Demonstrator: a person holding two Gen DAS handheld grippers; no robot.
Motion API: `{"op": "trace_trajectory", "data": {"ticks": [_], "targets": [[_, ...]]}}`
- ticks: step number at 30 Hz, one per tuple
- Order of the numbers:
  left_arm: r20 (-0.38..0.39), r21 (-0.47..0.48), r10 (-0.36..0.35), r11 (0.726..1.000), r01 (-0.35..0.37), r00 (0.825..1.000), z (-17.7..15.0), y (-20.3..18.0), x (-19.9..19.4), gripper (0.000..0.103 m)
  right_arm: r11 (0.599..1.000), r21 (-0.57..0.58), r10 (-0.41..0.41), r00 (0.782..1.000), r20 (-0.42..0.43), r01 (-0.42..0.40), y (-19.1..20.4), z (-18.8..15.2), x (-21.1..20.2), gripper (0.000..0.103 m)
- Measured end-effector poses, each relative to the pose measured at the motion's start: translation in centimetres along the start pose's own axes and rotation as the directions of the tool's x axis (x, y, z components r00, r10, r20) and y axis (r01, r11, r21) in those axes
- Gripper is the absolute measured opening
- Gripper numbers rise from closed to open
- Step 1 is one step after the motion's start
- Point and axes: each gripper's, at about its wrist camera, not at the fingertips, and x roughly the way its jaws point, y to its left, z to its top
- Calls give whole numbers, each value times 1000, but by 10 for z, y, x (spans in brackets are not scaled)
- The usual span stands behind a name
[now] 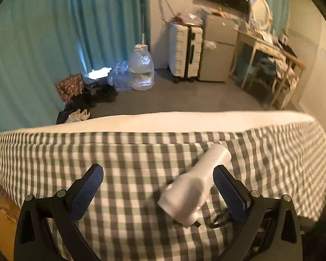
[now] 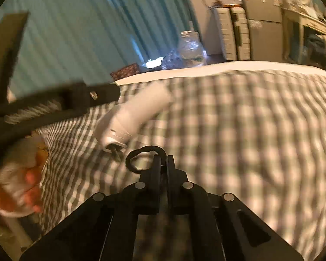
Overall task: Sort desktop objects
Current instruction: 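Grasp the white hair dryer with the left tool, then carry the hair dryer to the box and open the left tool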
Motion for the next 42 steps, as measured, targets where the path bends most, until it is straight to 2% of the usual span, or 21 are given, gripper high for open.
{"op": "trace_trajectory", "data": {"ticks": [3,4,5,6,7,9,11,13,16,21,23,25,30,33,38,42], "targets": [[-6,51,-53,997,54,999,-7,-20,10,103,999,19,-31,999,7,31,-16,-7,-22,4],[-31,74,-72,995,75,997,-9,-26,17,102,999,37,-33,999,8,33,-22,-8,-31,4],[-85,116,-57,991,66,995,-11,-35,28,97,998,48,-27,1000,5,26,-26,-8,-37,4],[-123,149,-39,987,57,992,-13,-41,37,68,997,65,-37,999,14,36,-30,-9,-45,4],[-154,184,-9,982,38,988,-15,-47,44,53,996,81,-45,999,27,43,-32,-9,-52,4],[-154,194,-22,980,52,988,-14,-54,42,53,989,146,-34,999,20,30,-41,-13,-63,4],[-179,165,-50,983,80,983,-13,-56,36,53,984,176,-32,999,10,30,-44,-17,-69,4],[-166,180,-38,981,68,985,-15,-63,26,53,985,165,-46,999,-3,46,-41,-22,-76,4],[-161,162,-56,983,82,985,-21,-69,6,53,986,158,-52,999,-9,52,-37,-27,-91,4],[-126,52,-103,993,110,987,-31,-60,-30,53,988,151,-44,999,-11,45,-30,-34,-116,4],[-117,-18,-133,991,131,984,-37,-47,-53,53,989,144,-37,999,-22,39,-24,-39,-126,4],[-106,-49,-131,991,127,986,-41,-32,-73,53,990,138,-27,999,-33,31,-16,-42,-131,4],[-73,-106,-63,993,55,995,-54,19,-135,53,999,51,-5,999,-49,7,32,-54,-155,4],[-57,-155,-38,987,28,998,-64,50,-173,53,999,3,35,999,-40,-35,68,-54,-171,4],[-8,-227,20,974,-21,1000,-81,98,-224,53,985,-158,59,998,-37,-64,144,-52,-200,4],[36,-302,12,953,-1,999,-95,128,-260,53,971,-218,99,995,-16,-100,190,-43,-221,4]]}}
